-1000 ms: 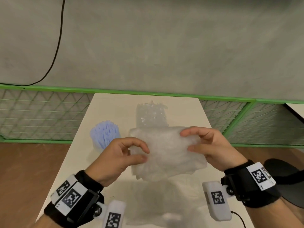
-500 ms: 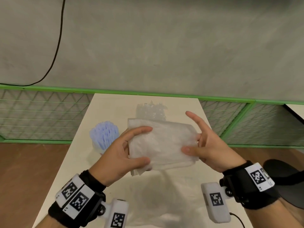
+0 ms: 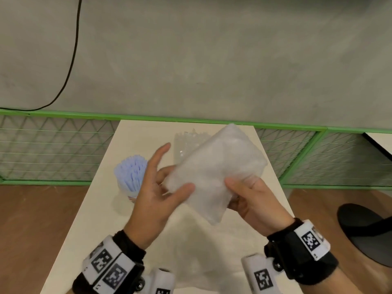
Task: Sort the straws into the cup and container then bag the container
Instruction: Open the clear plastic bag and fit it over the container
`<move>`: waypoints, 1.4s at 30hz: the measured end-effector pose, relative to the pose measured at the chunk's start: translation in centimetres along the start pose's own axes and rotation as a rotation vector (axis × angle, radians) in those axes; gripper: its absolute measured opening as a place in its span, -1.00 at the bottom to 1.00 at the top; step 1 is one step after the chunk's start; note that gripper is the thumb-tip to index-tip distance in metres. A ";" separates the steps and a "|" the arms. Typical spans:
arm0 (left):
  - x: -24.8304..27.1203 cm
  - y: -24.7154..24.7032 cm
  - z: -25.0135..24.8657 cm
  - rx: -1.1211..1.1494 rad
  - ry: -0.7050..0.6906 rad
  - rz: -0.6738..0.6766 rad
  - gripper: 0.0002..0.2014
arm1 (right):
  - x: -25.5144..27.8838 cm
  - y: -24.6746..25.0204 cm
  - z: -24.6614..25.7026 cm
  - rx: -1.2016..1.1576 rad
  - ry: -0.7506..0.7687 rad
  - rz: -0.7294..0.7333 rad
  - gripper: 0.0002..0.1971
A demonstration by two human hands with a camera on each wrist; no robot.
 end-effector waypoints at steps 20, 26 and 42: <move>1.0 -0.6 1.4 0.193 0.440 0.153 -0.75 | 1.8 -1.0 1.4 0.404 0.218 0.126 -0.49; 0.9 -0.8 0.5 -0.001 0.291 0.278 -0.71 | 1.5 -0.5 2.6 0.330 0.103 0.118 -0.62; 1.1 -1.6 0.9 0.021 0.224 0.311 -0.56 | 0.6 -1.0 1.4 0.370 0.260 -0.245 -0.80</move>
Point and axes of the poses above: each hand's wrist, its own x-axis away from the middle knuckle, its own y-axis out of the back of the hand, z = x × y, the point moved 5 cm from there along -x, towards the middle knuckle, and after that the axes turned 10 degrees about -y, right-handed, at the moved point
